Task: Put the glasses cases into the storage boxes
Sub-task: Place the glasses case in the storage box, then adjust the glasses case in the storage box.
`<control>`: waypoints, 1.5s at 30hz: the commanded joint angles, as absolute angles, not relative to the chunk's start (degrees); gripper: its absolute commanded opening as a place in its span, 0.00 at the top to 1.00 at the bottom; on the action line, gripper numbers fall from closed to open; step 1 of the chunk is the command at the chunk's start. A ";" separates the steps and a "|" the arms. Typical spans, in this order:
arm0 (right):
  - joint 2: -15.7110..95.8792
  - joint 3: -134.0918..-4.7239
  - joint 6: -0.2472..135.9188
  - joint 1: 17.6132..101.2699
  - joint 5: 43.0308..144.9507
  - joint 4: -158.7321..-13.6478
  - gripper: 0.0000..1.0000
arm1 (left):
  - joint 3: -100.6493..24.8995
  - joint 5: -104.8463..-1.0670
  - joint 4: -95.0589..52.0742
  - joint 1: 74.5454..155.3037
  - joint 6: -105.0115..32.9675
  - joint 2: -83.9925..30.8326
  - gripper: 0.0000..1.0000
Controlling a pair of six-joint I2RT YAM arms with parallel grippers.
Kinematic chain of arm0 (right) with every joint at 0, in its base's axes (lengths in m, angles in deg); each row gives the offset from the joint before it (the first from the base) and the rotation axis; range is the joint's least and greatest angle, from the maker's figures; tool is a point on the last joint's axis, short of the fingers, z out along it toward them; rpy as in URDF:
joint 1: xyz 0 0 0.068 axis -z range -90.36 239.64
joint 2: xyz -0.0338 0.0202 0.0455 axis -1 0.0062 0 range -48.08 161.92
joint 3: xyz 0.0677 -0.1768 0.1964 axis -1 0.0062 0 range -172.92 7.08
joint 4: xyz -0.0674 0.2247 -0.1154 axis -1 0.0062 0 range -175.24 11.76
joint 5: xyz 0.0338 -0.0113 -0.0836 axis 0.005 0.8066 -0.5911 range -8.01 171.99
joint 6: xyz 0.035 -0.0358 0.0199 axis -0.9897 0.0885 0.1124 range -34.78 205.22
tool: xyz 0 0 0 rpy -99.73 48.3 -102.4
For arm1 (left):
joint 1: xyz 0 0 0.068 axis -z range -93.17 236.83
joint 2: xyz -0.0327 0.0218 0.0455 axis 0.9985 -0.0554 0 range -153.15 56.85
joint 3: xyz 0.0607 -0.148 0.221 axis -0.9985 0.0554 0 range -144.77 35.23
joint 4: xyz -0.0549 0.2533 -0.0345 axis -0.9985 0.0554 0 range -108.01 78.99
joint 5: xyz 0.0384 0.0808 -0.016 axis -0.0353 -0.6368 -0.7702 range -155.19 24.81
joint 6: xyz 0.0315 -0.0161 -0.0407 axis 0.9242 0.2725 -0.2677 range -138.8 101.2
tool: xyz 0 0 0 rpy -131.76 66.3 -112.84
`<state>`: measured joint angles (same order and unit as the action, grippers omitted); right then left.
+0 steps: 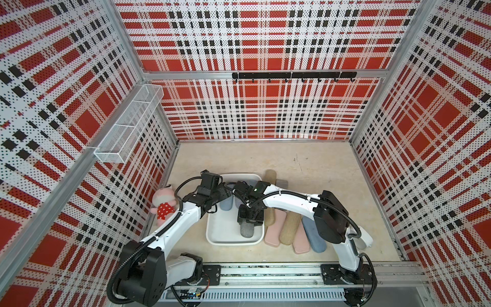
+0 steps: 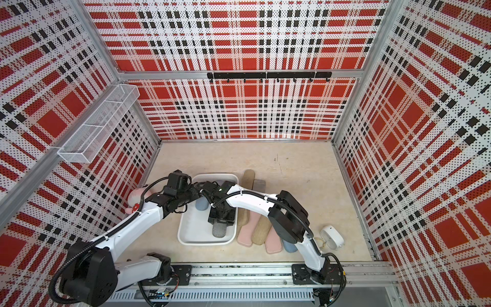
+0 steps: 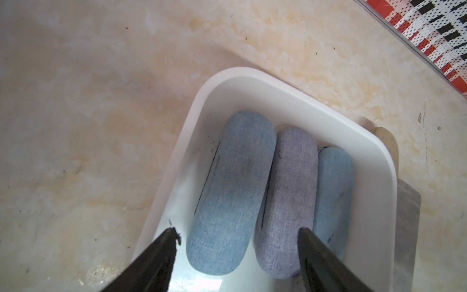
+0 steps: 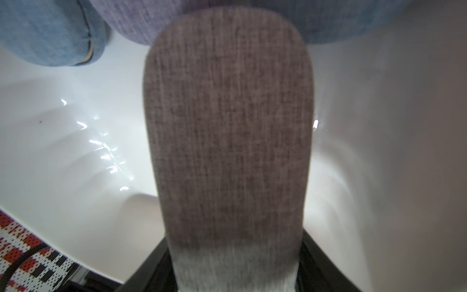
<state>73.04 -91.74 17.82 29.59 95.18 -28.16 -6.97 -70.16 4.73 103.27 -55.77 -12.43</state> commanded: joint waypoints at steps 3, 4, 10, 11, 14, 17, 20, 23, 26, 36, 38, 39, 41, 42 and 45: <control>76.18 -94.37 17.60 29.93 92.05 -26.58 0.38 | -5.91 -70.48 4.49 103.09 -54.75 -12.13 0.22; 76.53 -94.59 17.70 29.95 92.00 -26.52 0.37 | -5.78 -70.56 4.43 103.09 -54.75 -12.11 0.22; 77.25 -95.56 18.20 29.90 90.30 -24.79 0.26 | -5.29 -70.47 4.05 103.09 -54.40 -12.24 0.22; 77.30 -95.63 18.14 29.90 89.97 -24.45 0.24 | -5.20 -70.50 3.97 103.09 -54.40 -12.27 0.22; 77.52 -95.90 18.42 29.80 89.29 -23.51 0.20 | -5.11 -70.50 3.80 103.09 -54.23 -12.39 0.22; 77.69 -96.61 18.72 29.54 88.89 -23.41 0.17 | -5.03 -70.55 3.70 103.09 -54.22 -12.47 0.22; 78.66 -99.26 19.40 29.27 87.38 -21.67 0.17 | -5.02 -70.48 3.70 103.09 -54.13 -12.33 0.22; 80.88 -103.80 20.76 28.71 85.60 -18.75 0.14 | -5.02 -70.50 3.70 103.09 -54.05 -12.15 0.22; 83.63 -107.88 21.75 28.23 83.58 -15.75 0.11 | -5.11 -70.70 3.90 103.00 -54.13 -11.64 0.22; 88.25 -111.79 22.84 26.37 80.85 -11.65 0.17 | -4.83 -71.29 4.41 102.47 -54.57 -10.96 0.22; 87.57 -111.41 22.65 26.10 79.62 -10.89 0.22 | -4.85 -71.29 4.40 102.41 -54.57 -10.80 0.22; 87.10 -110.79 22.52 26.01 79.20 -10.86 0.24 | -4.85 -71.29 4.47 102.38 -54.57 -10.74 0.22; 86.17 -109.51 22.29 26.01 78.92 -11.06 0.29 | -4.79 -71.33 4.49 102.40 -54.57 -10.74 0.22; 85.79 -109.08 22.14 25.97 78.68 -11.01 0.30 | -4.85 -71.33 4.49 102.36 -54.57 -10.63 0.22; 85.10 -108.38 21.99 25.84 78.05 -10.67 0.33 | -4.85 -71.42 4.52 102.29 -54.57 -10.65 0.22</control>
<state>86.85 -109.69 22.65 27.14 80.19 -13.47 -4.89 -71.84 4.97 102.38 -54.75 -11.88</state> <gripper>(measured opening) 0.675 0.784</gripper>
